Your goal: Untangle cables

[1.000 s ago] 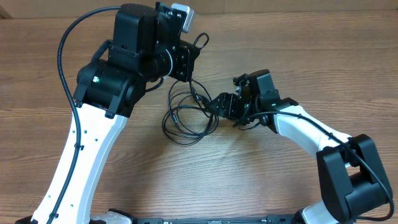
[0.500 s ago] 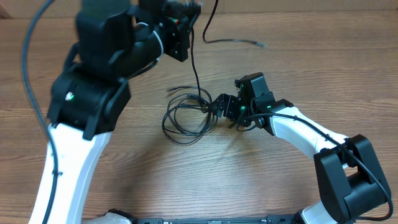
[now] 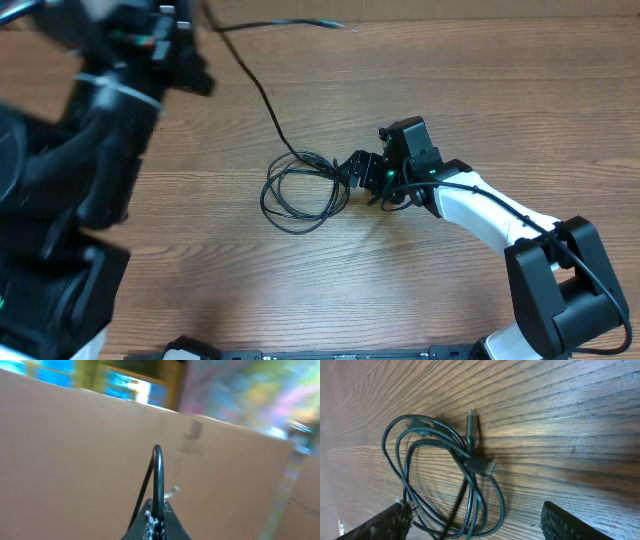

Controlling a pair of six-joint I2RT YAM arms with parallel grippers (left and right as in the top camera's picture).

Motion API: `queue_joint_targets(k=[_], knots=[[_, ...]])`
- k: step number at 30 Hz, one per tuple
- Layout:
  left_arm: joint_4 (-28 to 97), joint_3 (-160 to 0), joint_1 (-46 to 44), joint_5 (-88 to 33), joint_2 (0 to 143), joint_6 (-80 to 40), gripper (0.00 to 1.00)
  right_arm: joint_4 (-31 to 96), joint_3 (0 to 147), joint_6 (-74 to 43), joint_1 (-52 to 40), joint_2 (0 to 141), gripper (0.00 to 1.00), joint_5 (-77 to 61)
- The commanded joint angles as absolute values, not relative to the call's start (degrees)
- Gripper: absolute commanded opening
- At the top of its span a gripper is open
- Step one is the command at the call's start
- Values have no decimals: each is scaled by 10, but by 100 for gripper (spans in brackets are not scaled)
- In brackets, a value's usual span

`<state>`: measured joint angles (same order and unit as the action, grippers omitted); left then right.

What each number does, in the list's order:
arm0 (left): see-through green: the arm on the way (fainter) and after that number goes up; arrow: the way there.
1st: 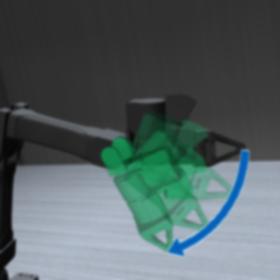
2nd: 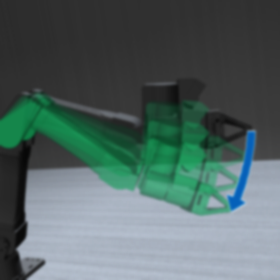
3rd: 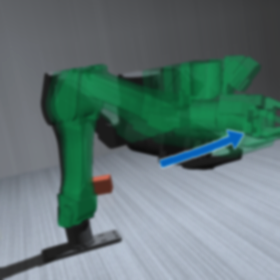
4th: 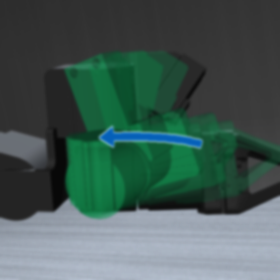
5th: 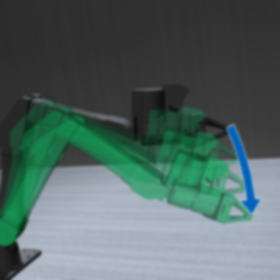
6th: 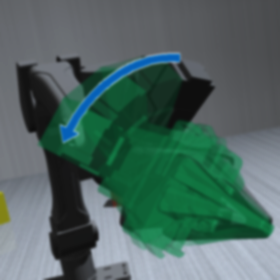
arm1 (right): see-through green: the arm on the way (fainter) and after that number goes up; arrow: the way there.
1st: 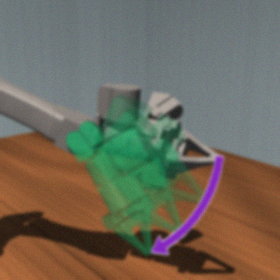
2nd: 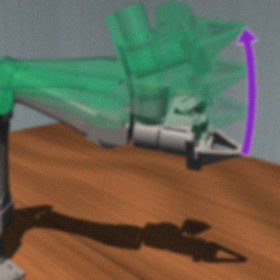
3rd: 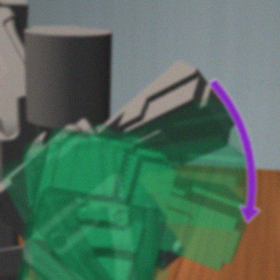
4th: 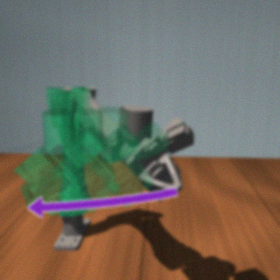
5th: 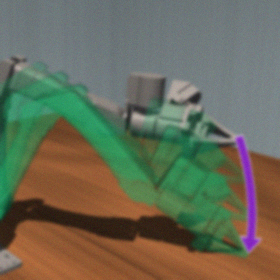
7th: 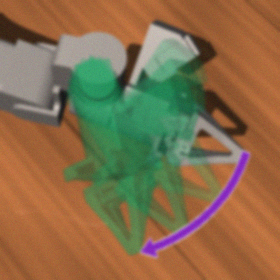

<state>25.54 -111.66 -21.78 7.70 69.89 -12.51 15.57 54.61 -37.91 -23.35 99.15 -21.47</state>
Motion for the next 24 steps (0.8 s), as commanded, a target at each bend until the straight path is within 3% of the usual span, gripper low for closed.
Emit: queue_joint_targets(k=[1,7,12,17,24], knots=[[269,-1125,-220,282,695,-133,4,154,547,-382,-235,981,81,-205],[287,-1124,-220,488,705,-122,4,155,547,-382,-235,981,81,-204],[212,-1124,-209,697,719,-103,4,158,547,-382,-235,981,82,-199],[156,-1124,-151,669,718,-72,4,165,547,-410,-235,981,87,-179],[216,-1124,-141,618,724,-73,4,166,547,-420,-235,981,89,-174]])
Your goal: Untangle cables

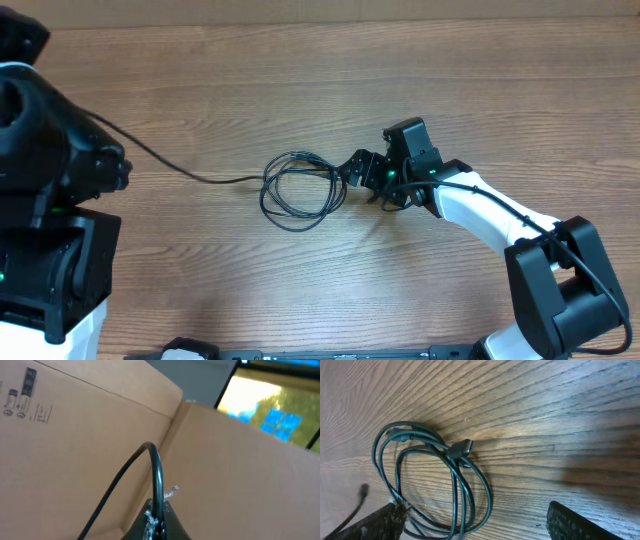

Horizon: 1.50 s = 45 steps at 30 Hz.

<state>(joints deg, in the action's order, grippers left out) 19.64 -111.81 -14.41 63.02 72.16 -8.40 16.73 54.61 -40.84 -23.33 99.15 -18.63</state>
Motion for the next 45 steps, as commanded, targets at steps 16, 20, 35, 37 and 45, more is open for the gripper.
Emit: queue_joint_targets(k=[16,20,35,37,45], knots=[[361,-1124,-5,238,809,-92,5,166,547,-420,-235,981,100,-174],[425,-1124,57,116,834,-114,4,166,547,-420,-235,981,100,-174],[746,-1122,143,107,940,-323,4,162,547,-420,-235,981,100,-173],[757,-1122,143,106,964,-319,4,162,547,-420,-235,981,100,-173],[727,-1122,144,11,1059,-208,4,164,547,-420,-235,981,100,-170]])
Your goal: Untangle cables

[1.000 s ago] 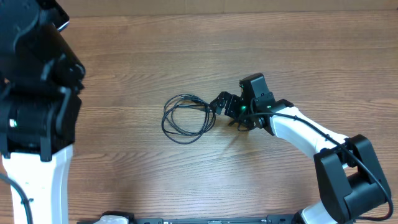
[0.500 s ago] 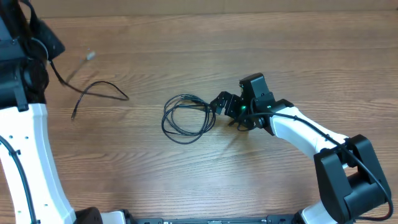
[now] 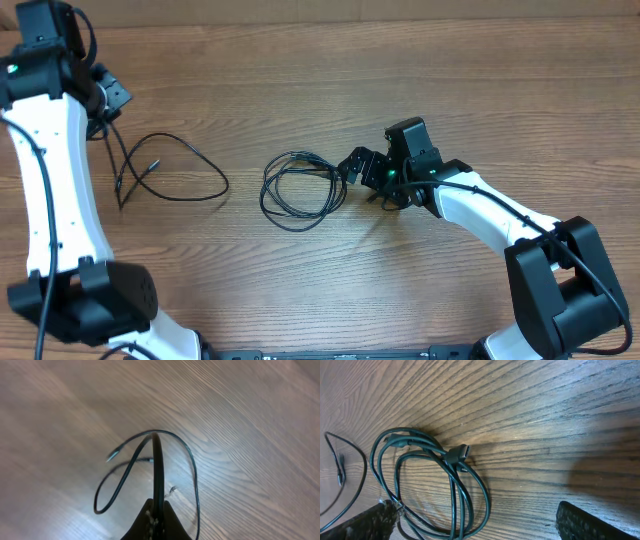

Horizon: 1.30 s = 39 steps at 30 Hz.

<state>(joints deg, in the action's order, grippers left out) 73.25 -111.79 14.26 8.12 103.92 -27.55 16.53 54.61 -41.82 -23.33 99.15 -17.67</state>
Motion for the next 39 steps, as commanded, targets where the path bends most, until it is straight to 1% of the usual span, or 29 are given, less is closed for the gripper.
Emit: queue_joint_targets(k=[1,4,8,9,11,12,14,16,17,19,21,22,25,29,32,34,37,39], knots=[[729,-1122,145,-5,1067,-199,4,164,547,-420,-235,981,100,-170],[760,-1122,150,-22,1092,-197,4,164,547,-420,-235,981,100,-170],[787,-1122,155,-4,1123,-197,4,164,547,-420,-235,981,100,-170],[793,-1122,155,7,1132,-197,6,164,547,-420,-235,981,100,-170],[802,-1122,155,22,1152,-197,15,164,547,-420,-235,981,100,-170],[807,-1122,155,21,1160,-197,23,164,547,-420,-235,981,100,-170],[819,-1122,155,21,1180,-196,35,164,547,-420,-235,981,100,-170],[823,-1122,156,21,1201,-188,58,164,547,-420,-235,981,100,-170],[824,-1122,157,21,1210,-182,65,164,547,-420,-235,981,100,-170],[826,-1122,157,20,1229,-179,73,164,547,-420,-235,981,100,-170],[827,-1122,157,20,1247,-179,87,164,547,-420,-235,981,100,-170],[827,-1122,157,20,1253,-179,99,164,547,-420,-235,981,100,-170],[826,-1122,157,24,1269,-177,100,164,547,-420,-235,981,100,-170],[825,-1122,157,65,1274,-178,100,164,547,-420,-235,981,100,-170],[824,-1122,157,55,1274,-177,100,164,547,-420,-235,981,100,-170],[821,-1122,158,-11,1274,-136,100,164,547,-420,-235,981,100,-170],[831,-1124,161,-182,1274,-40,100,164,547,-420,-235,981,100,-169],[842,-1128,166,-244,1274,-21,100,164,547,-420,-235,981,100,-169]])
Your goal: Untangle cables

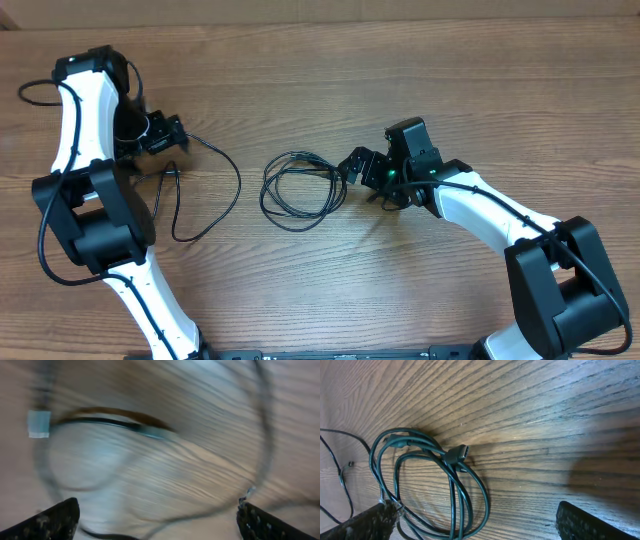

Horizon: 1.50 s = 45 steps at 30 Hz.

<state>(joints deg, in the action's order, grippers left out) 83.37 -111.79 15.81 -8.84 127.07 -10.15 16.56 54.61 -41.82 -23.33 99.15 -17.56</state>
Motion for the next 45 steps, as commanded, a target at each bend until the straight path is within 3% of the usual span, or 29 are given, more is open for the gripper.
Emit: queue_joint_targets(k=[1,6,8,12,23,27,33,38,42,45], knots=[[840,-1132,170,-257,1274,-21,100,164,547,-420,-235,981,100,-169],[819,-1142,194,-190,1274,-69,99,164,547,-420,-235,981,100,-169],[811,-1141,204,-102,1274,-103,89,164,547,-420,-235,981,100,-169],[808,-1133,210,44,1274,-174,89,162,547,-420,-235,981,100,-169],[700,-1011,210,104,1274,-133,96,163,547,-420,-235,981,100,-169],[664,-977,210,109,1274,-105,94,164,547,-420,-235,981,100,-165],[598,-922,210,107,1274,-96,80,164,547,-420,-235,981,100,-163],[525,-856,210,105,1274,-96,79,164,547,-420,-235,981,100,-163],[493,-831,210,91,1274,-96,52,164,547,-420,-235,981,100,-161],[477,-822,210,87,1274,-96,47,164,547,-420,-235,981,100,-161]])
